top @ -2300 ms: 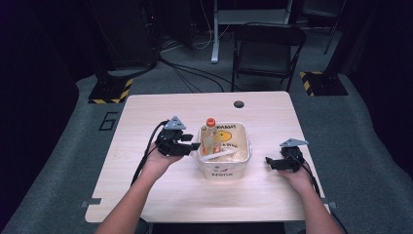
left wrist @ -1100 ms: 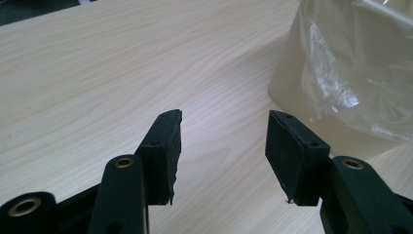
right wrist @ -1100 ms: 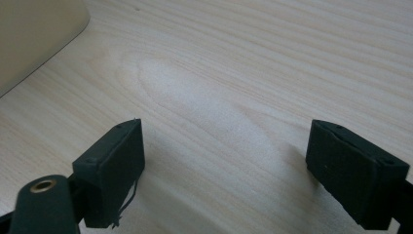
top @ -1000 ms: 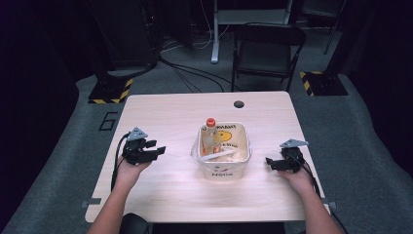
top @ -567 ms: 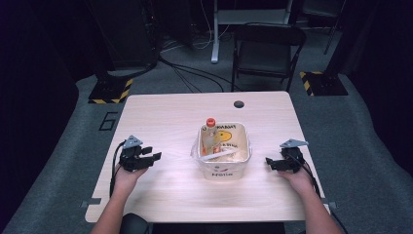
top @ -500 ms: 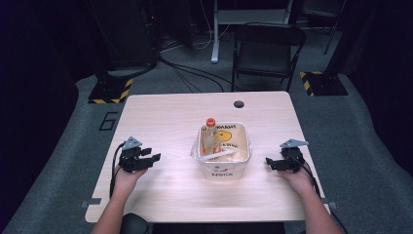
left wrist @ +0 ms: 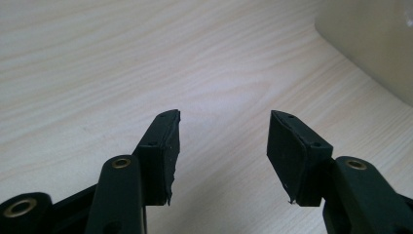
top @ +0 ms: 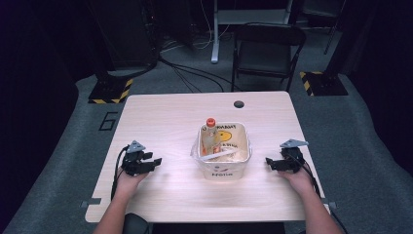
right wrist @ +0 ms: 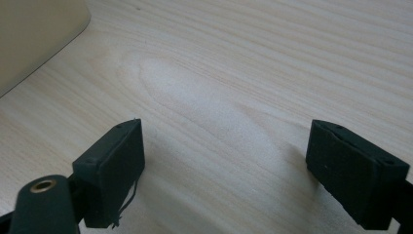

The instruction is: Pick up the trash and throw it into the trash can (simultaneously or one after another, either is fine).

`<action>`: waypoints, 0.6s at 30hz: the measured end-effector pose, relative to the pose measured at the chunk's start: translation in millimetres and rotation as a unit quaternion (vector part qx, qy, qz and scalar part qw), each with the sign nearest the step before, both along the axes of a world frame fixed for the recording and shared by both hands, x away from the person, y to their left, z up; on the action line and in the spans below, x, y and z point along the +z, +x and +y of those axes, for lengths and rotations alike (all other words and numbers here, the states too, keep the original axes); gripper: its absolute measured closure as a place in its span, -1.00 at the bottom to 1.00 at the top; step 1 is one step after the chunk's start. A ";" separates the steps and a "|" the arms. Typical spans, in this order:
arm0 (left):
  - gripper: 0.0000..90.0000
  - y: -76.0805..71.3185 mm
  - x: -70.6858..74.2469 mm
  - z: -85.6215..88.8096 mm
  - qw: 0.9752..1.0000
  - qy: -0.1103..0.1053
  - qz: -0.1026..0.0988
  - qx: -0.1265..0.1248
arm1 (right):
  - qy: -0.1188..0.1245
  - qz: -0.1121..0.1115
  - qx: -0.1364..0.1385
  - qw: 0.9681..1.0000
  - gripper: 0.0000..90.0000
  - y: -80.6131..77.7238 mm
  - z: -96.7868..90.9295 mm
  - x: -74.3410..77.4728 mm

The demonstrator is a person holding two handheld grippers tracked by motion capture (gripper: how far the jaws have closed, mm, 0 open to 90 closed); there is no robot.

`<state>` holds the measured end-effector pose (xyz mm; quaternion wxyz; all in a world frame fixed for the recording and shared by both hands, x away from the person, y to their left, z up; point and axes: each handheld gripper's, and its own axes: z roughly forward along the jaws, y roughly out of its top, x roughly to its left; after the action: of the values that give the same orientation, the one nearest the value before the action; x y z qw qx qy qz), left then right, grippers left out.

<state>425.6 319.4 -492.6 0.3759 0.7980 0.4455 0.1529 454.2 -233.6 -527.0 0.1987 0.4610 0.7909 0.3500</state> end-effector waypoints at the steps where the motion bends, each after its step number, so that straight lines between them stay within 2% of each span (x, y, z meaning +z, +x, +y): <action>1: 0.02 0.0 0.0 0.0 1.000 0.000 0.000 0.000 | 0.000 0.000 0.000 1.000 -0.70 0.0 0.0 0.0; 2: 0.02 1.4 -4.0 -0.7 1.000 0.015 0.009 -0.003 | 0.000 0.000 0.000 1.000 -0.70 0.0 0.0 0.0; 7: 0.01 1.9 -6.7 -2.8 1.000 0.018 0.013 -0.005 | 0.000 0.001 0.001 1.000 -0.70 -0.2 -0.3 0.1; 9: 0.01 2.3 -9.4 -5.0 0.999 0.027 0.019 -0.011 | 0.000 0.001 0.002 1.000 -0.70 -0.2 -0.3 0.1; 11: 0.01 3.3 -12.3 -4.7 0.999 0.026 0.026 -0.017 | 0.000 0.001 0.002 1.000 -0.70 -0.4 -0.3 0.1; 18: 0.01 6.2 -18.3 5.3 0.999 0.019 0.040 0.003 | 0.001 0.002 0.003 1.000 -0.70 -0.6 -0.2 0.1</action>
<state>431.8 324.6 -510.9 0.3422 0.8090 0.4597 0.1309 453.6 -233.8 -526.8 0.1960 0.4597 0.7922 0.3503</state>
